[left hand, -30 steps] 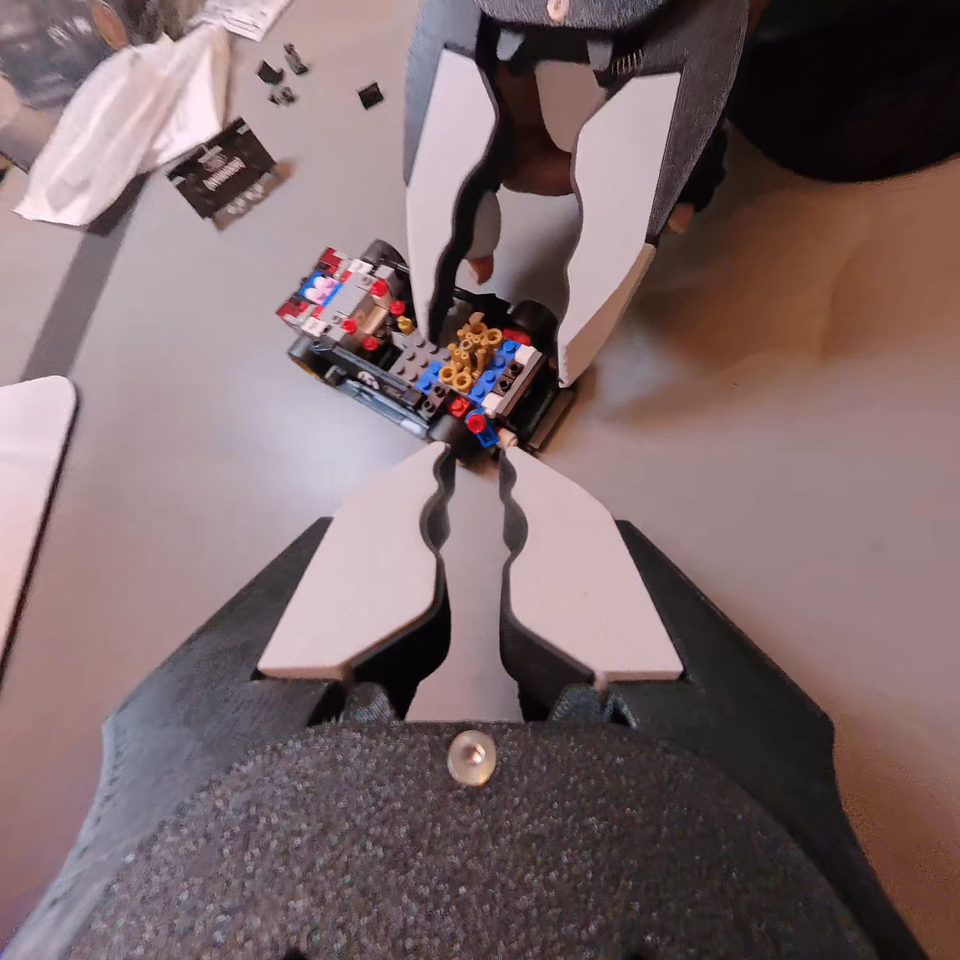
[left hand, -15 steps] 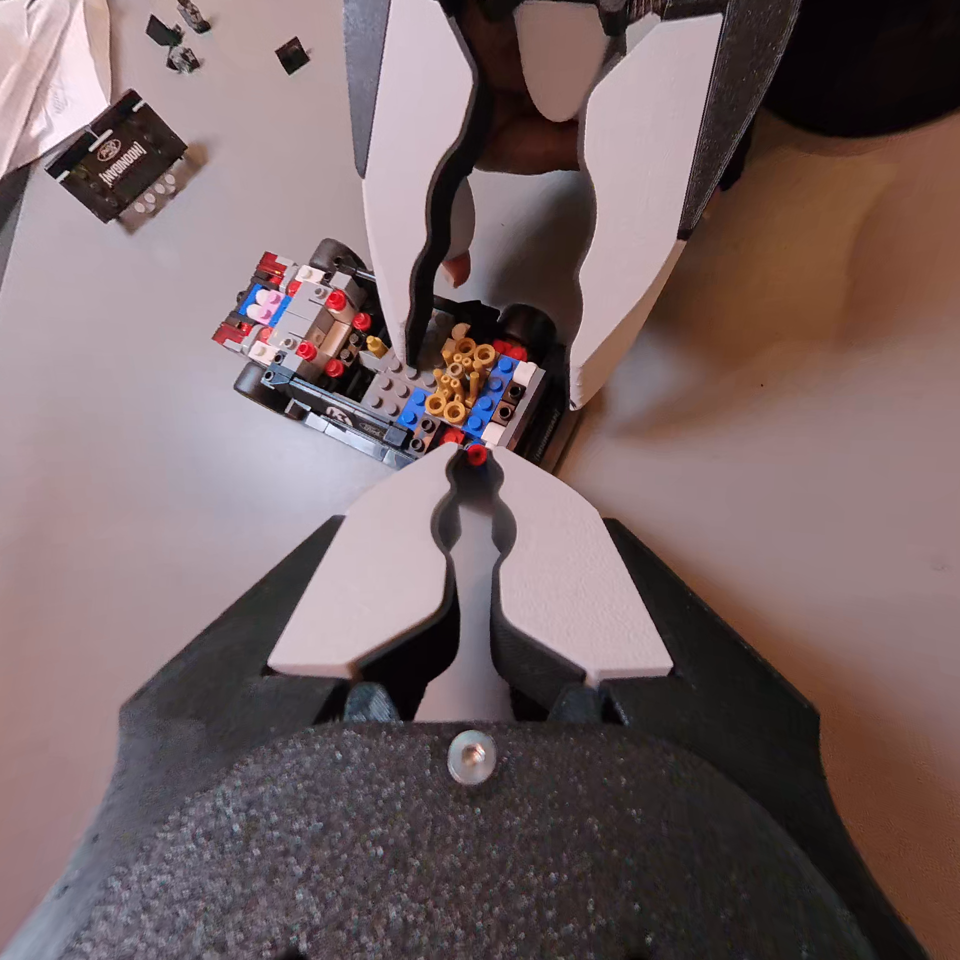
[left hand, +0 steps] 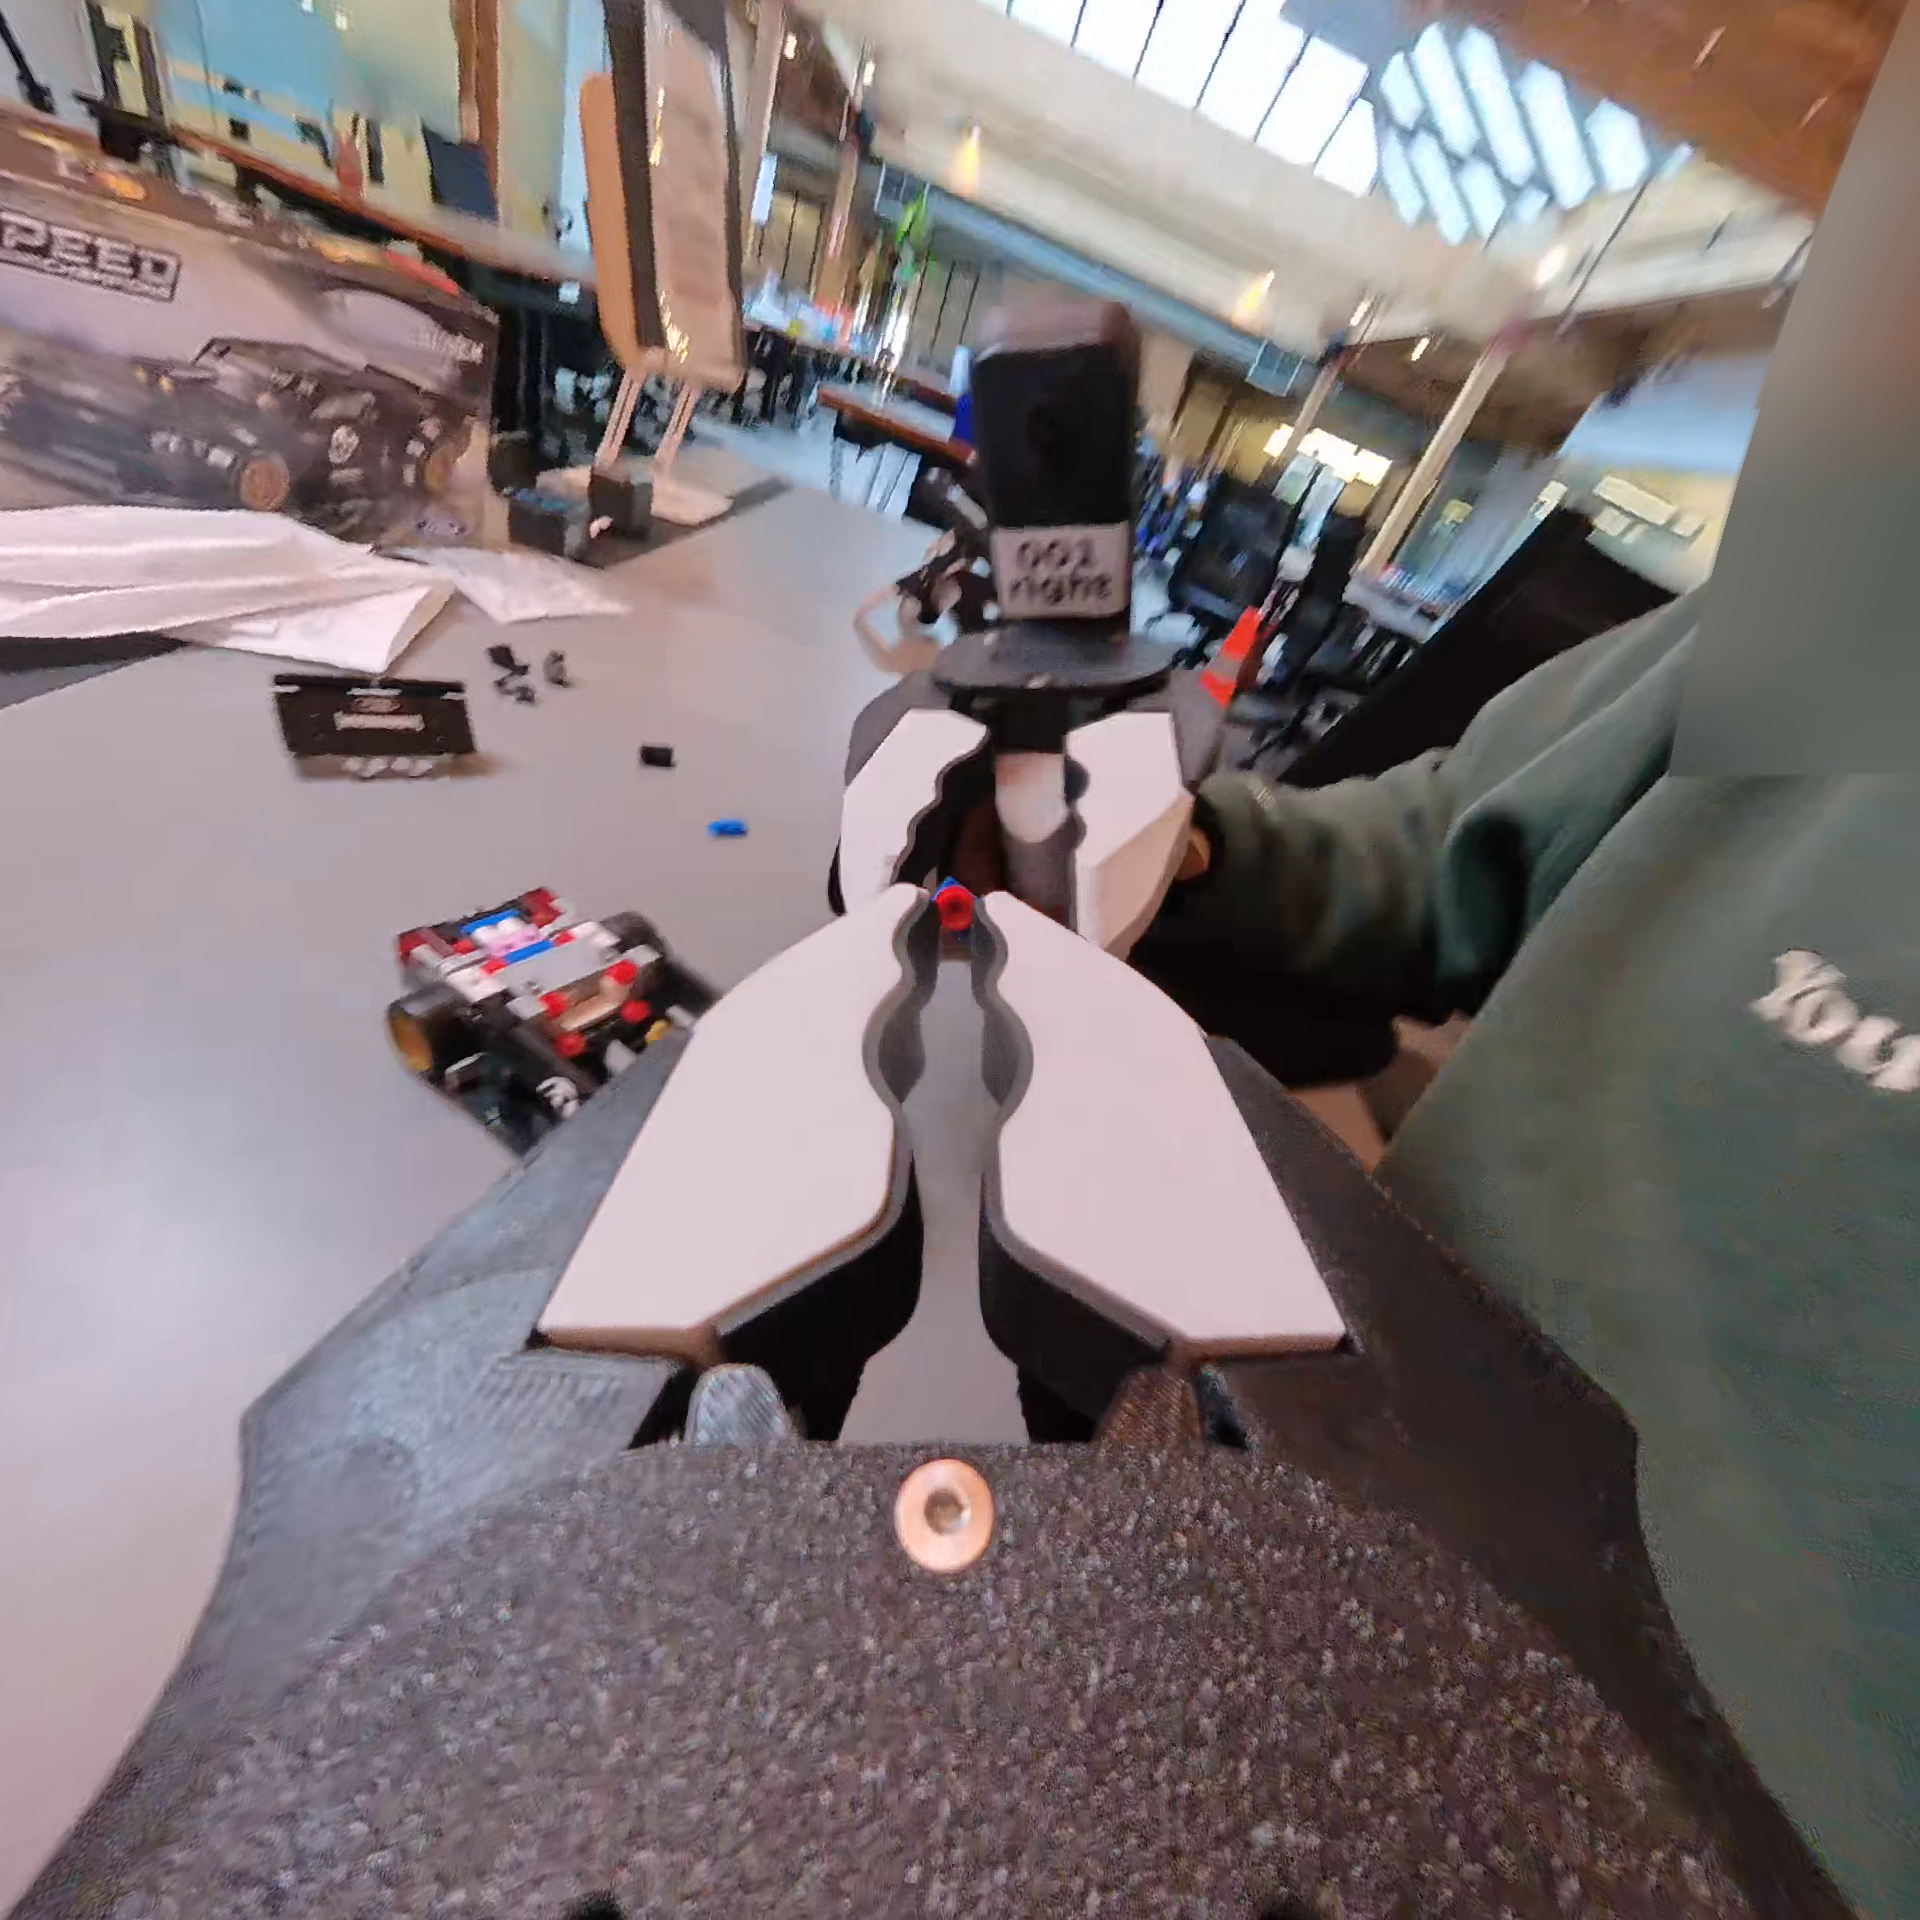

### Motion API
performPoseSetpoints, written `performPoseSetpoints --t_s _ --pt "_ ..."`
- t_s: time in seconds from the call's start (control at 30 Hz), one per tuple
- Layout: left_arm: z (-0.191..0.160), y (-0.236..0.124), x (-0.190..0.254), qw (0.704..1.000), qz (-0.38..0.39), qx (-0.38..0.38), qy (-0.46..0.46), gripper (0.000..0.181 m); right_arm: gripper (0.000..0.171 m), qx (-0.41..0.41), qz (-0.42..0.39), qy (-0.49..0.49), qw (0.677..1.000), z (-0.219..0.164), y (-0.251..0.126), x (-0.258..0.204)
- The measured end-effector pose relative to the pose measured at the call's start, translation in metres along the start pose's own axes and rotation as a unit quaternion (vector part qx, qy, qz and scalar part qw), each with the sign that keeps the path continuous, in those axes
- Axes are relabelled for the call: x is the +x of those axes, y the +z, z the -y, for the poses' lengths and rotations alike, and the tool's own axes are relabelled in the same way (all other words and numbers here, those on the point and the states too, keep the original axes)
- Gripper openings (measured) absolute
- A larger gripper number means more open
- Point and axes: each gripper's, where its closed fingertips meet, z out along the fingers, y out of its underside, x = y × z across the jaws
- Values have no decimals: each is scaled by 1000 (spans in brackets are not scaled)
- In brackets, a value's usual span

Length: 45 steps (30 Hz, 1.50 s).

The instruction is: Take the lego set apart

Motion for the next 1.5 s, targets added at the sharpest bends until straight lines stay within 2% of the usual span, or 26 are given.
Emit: performPoseSetpoints --t_s 0.1,0.33,0.43,0.53,0.6,0.73,0.9,1.0,1.1,1.2,1.27,1.33,1.4,1.5 --pt "5 2 9 999 -20 29 -27 6 29 44 37 59 997 13 -1 -8" --pt "5 6 20 999 -21 25 19 5 10 63 122 153 979 18 -2 -22" --pt "3 4 20 999 -22 19 15 5 8 51 103 121 986 17 -3 -21" --pt "14 -8 13 999 -16 45 -7 0 8 57 69 86 992 22 -15 -11" --pt "9 -13 9 1000 2 24 15 0 8 46 35 44 997 22 -22 -3" --pt "-3 -4 12 1000 -6 2 -7 0 8 51 43 25 997 22 -16 -11" --pt "-6 -7 -3 1000 24 -9 -13 0 8 6 -22 -36 999 10 -18 6" --pt "-8 -11 -10 999 33 -3 -26 0 8 -93 -36 -91 991 -17 -20 10" --pt "-8 -12 -15 999 39 -1 -27 0 8 -236 -29 -155 959 -68 -16 5" --pt "-11 -13 -19 999 45 -3 -29 0 9 -340 -51 -211 915 -103 -14 7" --pt "-16 -12 -20 998 45 -9 -31 0 23 -378 -60 -212 899 -116 -15 8" --pt "-21 -11 -21 998 47 -20 -24 0 34 -387 -60 -200 898 -120 -16 10" --pt "-26 -10 -22 998 49 -32 -15 0 36 -369 -48 -188 909 -114 -17 6" --pt "-34 -9 -23 997 62 -54 15 0 34 -292 -34 -164 942 -83 -17 0"
